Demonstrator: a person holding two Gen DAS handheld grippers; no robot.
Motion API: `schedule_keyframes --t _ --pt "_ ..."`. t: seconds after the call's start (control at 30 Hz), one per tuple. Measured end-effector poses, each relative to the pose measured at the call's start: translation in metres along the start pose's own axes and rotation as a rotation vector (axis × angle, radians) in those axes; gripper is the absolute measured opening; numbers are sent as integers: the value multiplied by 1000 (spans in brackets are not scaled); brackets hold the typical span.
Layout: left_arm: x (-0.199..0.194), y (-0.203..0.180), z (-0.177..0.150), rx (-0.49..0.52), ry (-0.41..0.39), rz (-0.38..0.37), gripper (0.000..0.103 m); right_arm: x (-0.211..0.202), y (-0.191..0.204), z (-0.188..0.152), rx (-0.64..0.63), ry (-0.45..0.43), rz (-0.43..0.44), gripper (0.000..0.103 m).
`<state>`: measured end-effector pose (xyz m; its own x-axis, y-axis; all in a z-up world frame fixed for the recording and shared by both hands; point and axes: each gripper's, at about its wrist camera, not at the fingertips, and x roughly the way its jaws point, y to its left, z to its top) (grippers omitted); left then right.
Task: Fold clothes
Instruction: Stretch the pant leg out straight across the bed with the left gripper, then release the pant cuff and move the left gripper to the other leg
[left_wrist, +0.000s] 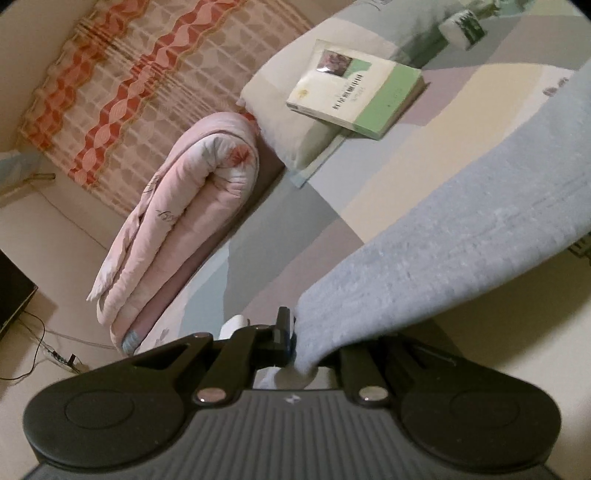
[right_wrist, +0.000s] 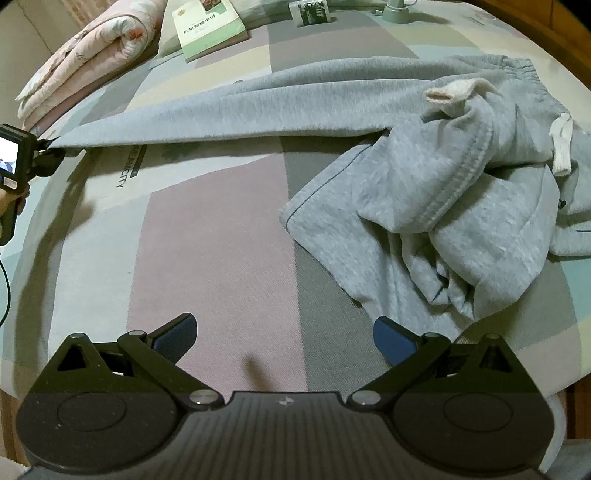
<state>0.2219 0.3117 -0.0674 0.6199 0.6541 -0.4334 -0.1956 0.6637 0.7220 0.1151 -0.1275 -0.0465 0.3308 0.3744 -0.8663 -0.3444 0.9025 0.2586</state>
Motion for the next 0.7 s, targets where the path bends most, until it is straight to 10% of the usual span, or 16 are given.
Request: schedule_keyframes --t 0.27,0.7 --pt "-7 3 -9 17 35 -92 13 -2 2 -1 -1 -12 9 103" --pt "-34 2 -63 16 144 -226 58 -7 4 -3 -4 -24 25 103"
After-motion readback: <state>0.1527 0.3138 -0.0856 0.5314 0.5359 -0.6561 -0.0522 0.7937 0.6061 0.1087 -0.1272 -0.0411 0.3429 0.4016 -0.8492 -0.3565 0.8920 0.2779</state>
